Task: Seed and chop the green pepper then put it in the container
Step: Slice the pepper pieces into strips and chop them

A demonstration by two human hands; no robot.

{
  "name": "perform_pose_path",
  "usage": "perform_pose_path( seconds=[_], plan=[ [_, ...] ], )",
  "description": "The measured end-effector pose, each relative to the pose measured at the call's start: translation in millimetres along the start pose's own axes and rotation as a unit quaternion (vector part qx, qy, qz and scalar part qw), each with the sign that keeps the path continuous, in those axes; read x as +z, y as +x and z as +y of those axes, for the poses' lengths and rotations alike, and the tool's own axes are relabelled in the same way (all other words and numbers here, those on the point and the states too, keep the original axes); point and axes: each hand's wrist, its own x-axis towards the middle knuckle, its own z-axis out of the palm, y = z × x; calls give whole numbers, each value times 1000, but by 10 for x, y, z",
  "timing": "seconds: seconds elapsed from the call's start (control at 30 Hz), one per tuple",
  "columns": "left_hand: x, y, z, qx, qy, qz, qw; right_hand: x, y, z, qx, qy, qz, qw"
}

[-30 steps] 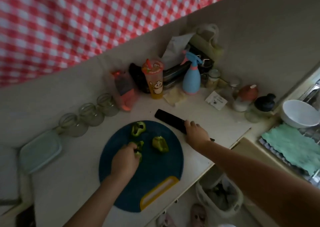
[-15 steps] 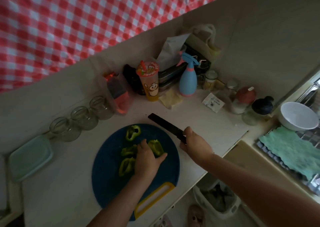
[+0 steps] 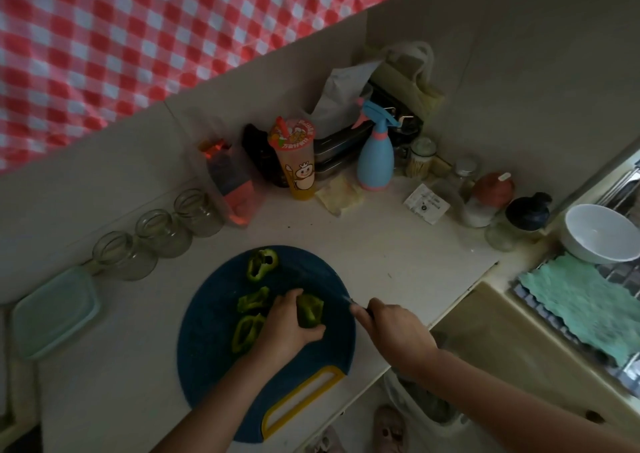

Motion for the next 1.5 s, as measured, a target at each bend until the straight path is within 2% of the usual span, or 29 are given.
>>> perform_pose_path(
  seconds=[0.13,0.4,0.57,0.83,1.07,1.27,1.5],
  plan=[
    [74,-8,38,-10,-48,20,999,120,-48,-16,-6,24,-17,1000],
    [68,-12,96,-43,-102,20,994,267,-119,36,-64,-21,26,997],
    [39,-52,101,-64,-74,20,995,324,-155,28,-61,14,2,998],
    [123,-120,133,-62,-24,7,998,343,-232,-11,-67,-2,9,998],
    [192,-59,202,-71,7,58,996,313,-302,3,-65,-8,40,997],
    [88,-13,200,-116,-57,18,992,351,-323,10,-53,-6,27,998],
    [95,-67,161,-127,-113,31,985,426,-254,-124,-41,23,14,999]
  ],
)
